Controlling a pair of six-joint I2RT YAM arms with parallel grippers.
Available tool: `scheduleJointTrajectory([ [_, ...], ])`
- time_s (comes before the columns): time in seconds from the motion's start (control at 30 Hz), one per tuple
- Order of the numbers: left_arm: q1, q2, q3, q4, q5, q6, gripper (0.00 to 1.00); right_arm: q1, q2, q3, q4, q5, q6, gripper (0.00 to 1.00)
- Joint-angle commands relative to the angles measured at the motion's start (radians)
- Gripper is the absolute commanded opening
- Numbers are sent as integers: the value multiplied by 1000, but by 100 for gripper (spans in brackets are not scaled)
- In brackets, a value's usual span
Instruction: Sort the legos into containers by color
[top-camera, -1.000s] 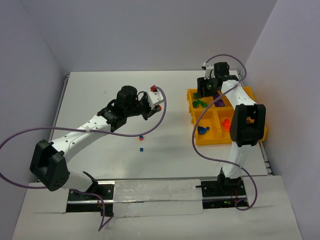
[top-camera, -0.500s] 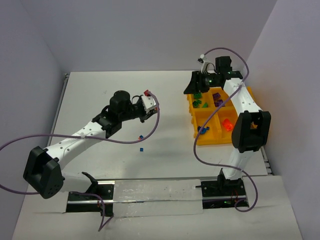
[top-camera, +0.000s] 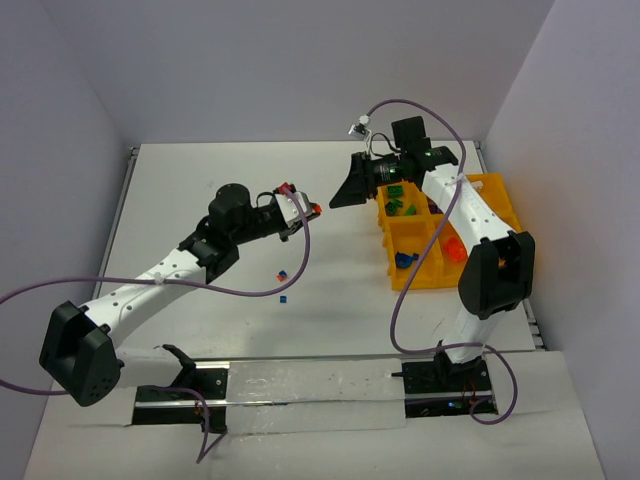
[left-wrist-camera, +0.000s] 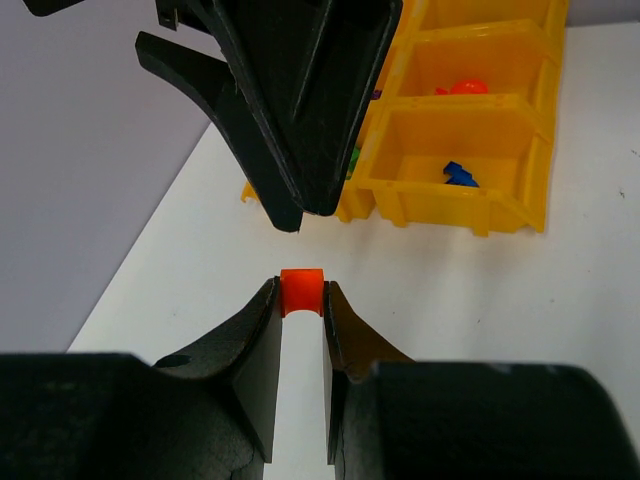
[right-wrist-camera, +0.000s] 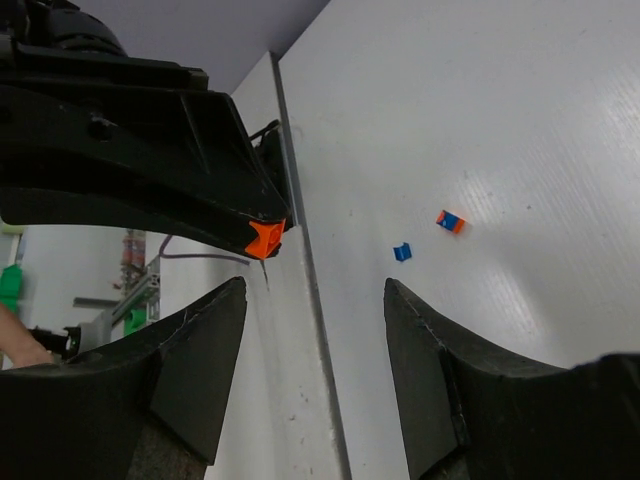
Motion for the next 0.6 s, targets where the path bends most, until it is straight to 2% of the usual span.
scheduleJointTrajectory([
  [0.0, -13, -17, 11, 56, 4, 19, 1, 13, -48, 5, 34, -65, 24, 63],
  [0.33, -32, -9, 22, 53, -6, 23, 1, 46, -39, 4, 74, -50, 82, 63],
  [0.57, -36, -5, 31, 51, -10, 26, 0, 74, -43, 9, 53, -35, 48, 62],
])
